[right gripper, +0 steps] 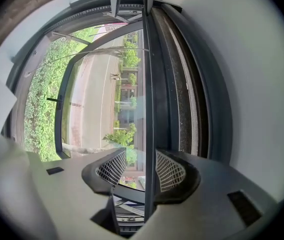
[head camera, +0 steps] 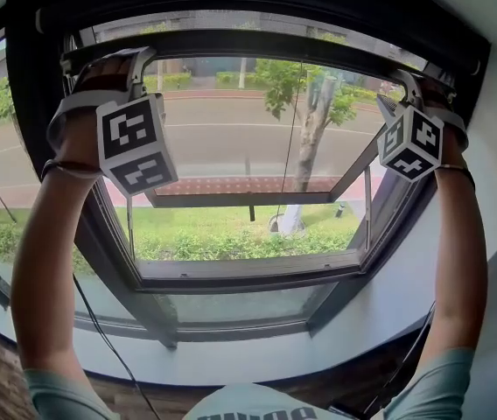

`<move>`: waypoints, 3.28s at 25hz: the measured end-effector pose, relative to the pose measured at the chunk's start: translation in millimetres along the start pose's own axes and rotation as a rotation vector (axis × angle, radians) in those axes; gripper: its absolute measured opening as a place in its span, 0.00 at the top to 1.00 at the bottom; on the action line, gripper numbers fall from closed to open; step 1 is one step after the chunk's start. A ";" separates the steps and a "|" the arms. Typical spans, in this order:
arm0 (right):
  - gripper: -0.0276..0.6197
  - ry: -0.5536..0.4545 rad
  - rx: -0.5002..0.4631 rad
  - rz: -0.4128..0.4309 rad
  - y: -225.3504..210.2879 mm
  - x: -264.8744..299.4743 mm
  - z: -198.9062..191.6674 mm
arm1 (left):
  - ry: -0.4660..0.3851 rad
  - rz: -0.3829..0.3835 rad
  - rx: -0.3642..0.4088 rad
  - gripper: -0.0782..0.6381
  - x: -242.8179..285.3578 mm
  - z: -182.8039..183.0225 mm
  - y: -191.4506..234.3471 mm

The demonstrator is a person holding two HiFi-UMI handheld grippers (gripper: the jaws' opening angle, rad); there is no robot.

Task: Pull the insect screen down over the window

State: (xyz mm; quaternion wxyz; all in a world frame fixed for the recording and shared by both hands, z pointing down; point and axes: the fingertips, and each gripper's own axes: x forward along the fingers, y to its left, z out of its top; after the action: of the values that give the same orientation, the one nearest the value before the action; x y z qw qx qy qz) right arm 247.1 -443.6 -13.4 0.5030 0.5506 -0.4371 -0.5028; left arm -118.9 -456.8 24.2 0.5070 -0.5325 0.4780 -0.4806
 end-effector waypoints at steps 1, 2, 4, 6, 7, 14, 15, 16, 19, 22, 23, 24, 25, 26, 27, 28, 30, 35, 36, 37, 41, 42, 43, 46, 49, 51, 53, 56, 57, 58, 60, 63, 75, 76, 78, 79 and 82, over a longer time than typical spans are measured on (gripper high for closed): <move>0.67 0.000 0.002 0.007 4.8 -0.5 -0.7 | -0.003 -0.008 0.000 0.27 -0.2 0.6 -5.5; 0.67 0.001 0.003 0.015 10.0 -1.1 -1.6 | -0.007 -0.018 -0.001 0.27 -0.4 1.5 -11.3; 0.67 0.006 0.002 0.032 21.7 -2.5 -3.0 | -0.013 -0.038 -0.002 0.27 -0.7 2.8 -23.6; 0.67 0.008 -0.002 0.053 34.3 -4.1 -2.7 | -0.014 -0.057 0.001 0.27 -1.4 2.0 -36.3; 0.67 0.008 -0.006 0.066 41.1 -5.0 -2.1 | -0.012 -0.069 0.003 0.27 -1.8 1.2 -43.1; 0.68 0.014 -0.037 0.164 96.2 -13.5 -0.8 | -0.024 -0.151 0.007 0.27 -3.0 -1.8 -99.8; 0.68 0.013 -0.041 0.175 103.5 -14.5 -0.8 | -0.026 -0.161 0.006 0.27 -3.7 -2.3 -107.9; 0.68 0.013 -0.048 0.185 110.9 -15.7 -0.5 | -0.027 -0.174 0.005 0.27 -4.1 -2.6 -116.6; 0.68 0.008 -0.056 0.215 131.6 -21.7 3.9 | -0.028 -0.218 0.009 0.27 -4.7 -2.7 -143.2; 0.68 -0.007 -0.051 0.247 152.4 -26.0 11.3 | -0.024 -0.255 0.013 0.27 -6.5 -6.9 -167.4; 0.68 -0.004 -0.060 0.258 160.9 -26.3 9.7 | -0.026 -0.265 0.013 0.27 -7.4 -7.2 -174.6; 0.68 0.006 -0.073 0.269 169.7 -26.5 5.2 | -0.029 -0.275 0.011 0.27 -8.5 -6.0 -181.2; 0.68 0.015 -0.083 0.280 177.4 -27.4 0.4 | -0.033 -0.285 0.008 0.27 -9.4 -4.0 -187.6; 0.68 0.019 -0.087 0.288 183.4 -29.0 -2.9 | -0.034 -0.295 0.007 0.27 -10.1 -2.3 -193.7; 0.68 0.017 -0.085 0.295 188.5 -30.5 -4.2 | -0.033 -0.305 0.008 0.27 -10.7 -1.6 -199.5; 0.68 0.014 -0.082 0.302 193.9 -31.6 -4.0 | -0.029 -0.318 0.008 0.27 -11.5 -2.1 -205.2; 0.68 0.007 -0.082 0.331 208.4 -33.2 -1.4 | -0.024 -0.353 0.008 0.27 -13.9 -4.4 -219.0; 0.68 -0.003 -0.131 0.406 247.9 -41.9 -5.3 | -0.018 -0.429 0.005 0.27 -19.5 -1.4 -259.6; 0.68 -0.004 -0.133 0.411 251.4 -42.3 -6.4 | -0.017 -0.429 0.004 0.27 -19.9 -0.1 -263.3; 0.68 -0.005 -0.132 0.415 253.3 -42.3 -7.5 | -0.016 -0.425 0.004 0.27 -19.6 1.2 -265.3; 0.68 0.022 -0.126 0.425 259.0 -51.9 -19.1 | -0.031 -0.416 0.022 0.27 -17.6 12.7 -270.2; 0.68 0.031 -0.124 0.429 261.4 -58.4 -23.1 | -0.037 -0.420 0.024 0.27 -20.7 16.8 -273.3; 0.68 0.036 -0.124 0.435 264.5 -64.3 -25.3 | -0.039 -0.426 0.024 0.27 -25.5 19.0 -277.5; 0.68 0.025 -0.153 0.467 284.0 -66.4 -16.0 | -0.024 -0.468 0.017 0.27 -34.5 9.4 -297.8; 0.68 0.020 -0.207 0.517 317.0 -64.3 -5.1 | -0.023 -0.531 0.011 0.27 -33.6 -1.7 -329.4; 0.68 0.026 -0.230 0.538 335.3 -65.8 -4.8 | -0.027 -0.548 0.007 0.27 -32.2 -2.7 -347.9; 0.68 0.032 -0.232 0.555 347.7 -66.5 -6.4 | -0.027 -0.556 0.003 0.27 -30.1 -1.4 -361.0; 0.68 0.041 -0.237 0.593 370.7 -68.8 -9.5 | -0.030 -0.597 0.006 0.27 -28.4 0.2 -384.3; 0.68 0.048 -0.246 0.604 381.1 -70.5 -10.3 | -0.034 -0.615 0.008 0.27 -29.2 -0.4 -394.7; 0.68 0.052 -0.255 0.612 390.6 -71.3 -9.5 | -0.038 -0.629 0.009 0.27 -30.1 -2.3 -404.6; 0.68 0.043 -0.264 0.611 399.7 -65.6 -0.2 | -0.030 -0.631 0.007 0.27 -27.3 -9.8 -415.3; 0.68 0.020 -0.257 0.587 396.0 -46.8 15.3 | 0.006 -0.593 0.008 0.27 -14.5 -20.3 -411.3; 0.68 0.065 -0.239 0.662 433.1 -63.7 -5.3 | 0.006 -0.641 0.009 0.27 -20.6 -5.8 -442.4; 0.68 0.066 -0.244 0.681 442.7 -66.2 -6.1 | 0.008 -0.660 0.010 0.27 -22.0 -5.5 -451.8; 0.68 0.067 -0.257 0.711 463.8 -70.6 -7.1 | 0.012 -0.693 0.015 0.27 -23.7 -5.2 -473.5; 0.68 0.068 -0.259 0.720 473.6 -72.0 -7.3 | 0.016 -0.700 0.019 0.27 -23.6 -5.5 -483.7; 0.68 0.070 -0.243 0.745 496.9 -74.6 -6.1 | 0.036 -0.719 0.022 0.27 -22.8 -6.9 -507.2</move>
State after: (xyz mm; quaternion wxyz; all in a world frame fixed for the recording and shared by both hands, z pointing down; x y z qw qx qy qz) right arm 256.9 -424.9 488.7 0.7271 0.3075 -0.5269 -0.3149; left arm -116.6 -419.9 530.6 0.3027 -0.6526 0.2637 -0.6427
